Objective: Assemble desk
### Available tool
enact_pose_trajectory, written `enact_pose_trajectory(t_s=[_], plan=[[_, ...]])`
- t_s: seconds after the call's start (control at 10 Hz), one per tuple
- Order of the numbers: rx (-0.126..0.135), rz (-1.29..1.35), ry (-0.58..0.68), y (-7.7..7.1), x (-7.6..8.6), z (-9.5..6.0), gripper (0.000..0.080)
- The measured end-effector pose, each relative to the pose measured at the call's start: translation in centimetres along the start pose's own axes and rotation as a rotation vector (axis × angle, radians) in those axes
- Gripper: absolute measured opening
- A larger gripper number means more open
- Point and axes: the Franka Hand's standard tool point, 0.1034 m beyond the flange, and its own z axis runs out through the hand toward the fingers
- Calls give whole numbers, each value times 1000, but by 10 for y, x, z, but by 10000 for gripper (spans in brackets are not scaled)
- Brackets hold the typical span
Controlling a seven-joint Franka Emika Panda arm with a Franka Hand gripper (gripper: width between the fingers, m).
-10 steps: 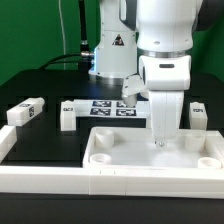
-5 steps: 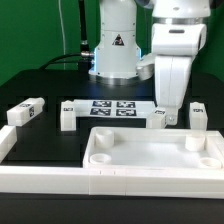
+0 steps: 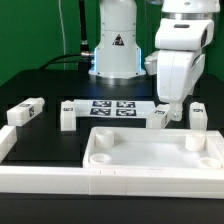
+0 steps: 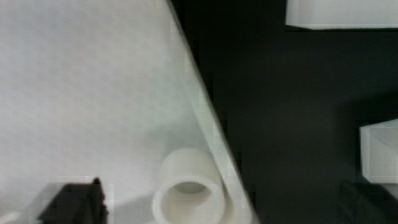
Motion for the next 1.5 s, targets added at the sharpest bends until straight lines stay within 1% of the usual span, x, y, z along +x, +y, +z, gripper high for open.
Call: enact_pose_trajectory(t_s=[0.1,0.2,0.4,0.5,0.6,0.9,1.1,1.2,1.3,1.4,1.5], plan=[[-3,88,3,-1,0,0,649],[-8,235,8,-6,-2,2,649],[-8,510,10,-17,7,0,649],[-1,632,11,-22,11,1,649],[12,732,12,-27,13,4,649],[21,864,16,-27,14,4,649],[32,1012,18,-30,17,4,649],[42,1179,10,-40,22,5,649],[55,1282,1,-48,27,9,649],[66,1341,-3,-52,30,11,649],[70,1356,-3,-53,30,12,649]])
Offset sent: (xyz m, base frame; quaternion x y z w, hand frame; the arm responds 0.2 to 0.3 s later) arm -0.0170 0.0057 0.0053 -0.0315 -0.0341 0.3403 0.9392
